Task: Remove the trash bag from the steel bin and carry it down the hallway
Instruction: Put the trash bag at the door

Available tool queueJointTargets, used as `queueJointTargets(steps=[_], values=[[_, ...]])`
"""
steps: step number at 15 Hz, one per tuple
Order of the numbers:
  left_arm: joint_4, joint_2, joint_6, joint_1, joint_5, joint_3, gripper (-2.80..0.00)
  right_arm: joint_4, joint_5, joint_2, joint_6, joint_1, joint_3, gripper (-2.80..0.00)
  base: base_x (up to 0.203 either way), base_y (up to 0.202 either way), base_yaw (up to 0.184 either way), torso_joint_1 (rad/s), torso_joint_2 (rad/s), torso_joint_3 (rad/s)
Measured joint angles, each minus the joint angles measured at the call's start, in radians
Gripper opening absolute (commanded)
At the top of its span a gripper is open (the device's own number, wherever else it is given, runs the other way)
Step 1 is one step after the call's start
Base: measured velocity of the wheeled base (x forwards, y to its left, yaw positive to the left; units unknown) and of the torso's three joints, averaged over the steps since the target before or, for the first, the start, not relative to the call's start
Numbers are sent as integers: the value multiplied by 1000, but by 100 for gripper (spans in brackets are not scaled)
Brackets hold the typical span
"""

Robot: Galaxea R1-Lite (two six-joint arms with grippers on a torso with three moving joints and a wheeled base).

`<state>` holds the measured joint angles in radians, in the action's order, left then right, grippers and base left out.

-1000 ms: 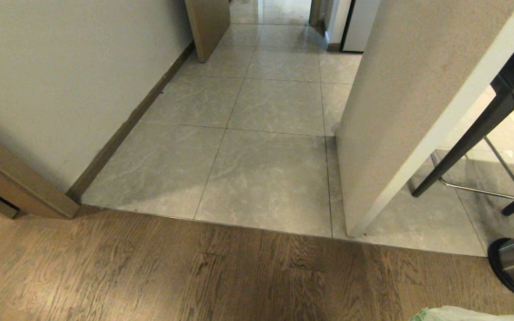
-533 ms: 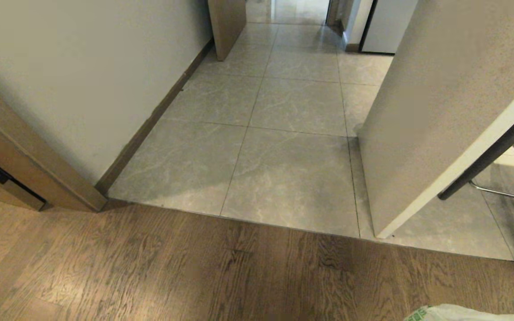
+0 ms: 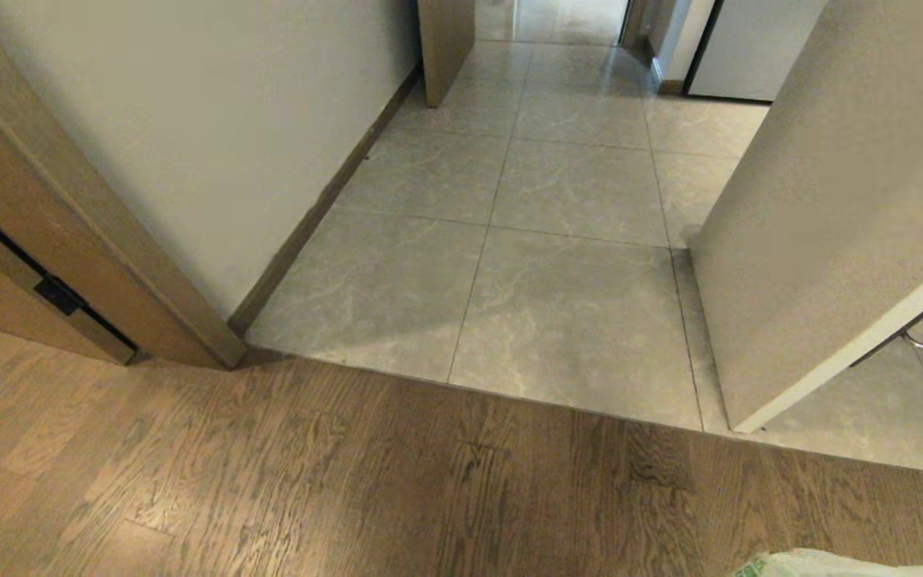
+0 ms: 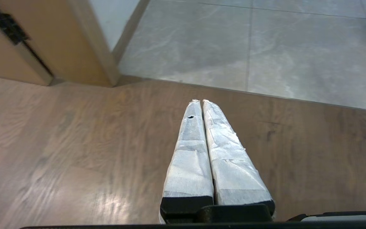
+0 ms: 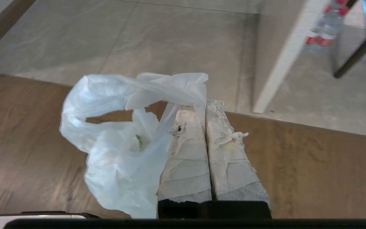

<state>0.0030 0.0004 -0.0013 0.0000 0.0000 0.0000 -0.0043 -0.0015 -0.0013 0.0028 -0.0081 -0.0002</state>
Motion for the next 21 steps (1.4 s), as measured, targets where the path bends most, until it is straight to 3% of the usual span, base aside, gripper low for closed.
queueJointTargets(steps=[17,21], values=[[-1,0,0,0,0,0,-280,-1,0,0,22,0,0,-280,-1,6,-36,1,0,1],[-1,0,1,0,0,0,-280,-1,0,0,22,-1,0,-280,147,0,-3,0,4,4]])
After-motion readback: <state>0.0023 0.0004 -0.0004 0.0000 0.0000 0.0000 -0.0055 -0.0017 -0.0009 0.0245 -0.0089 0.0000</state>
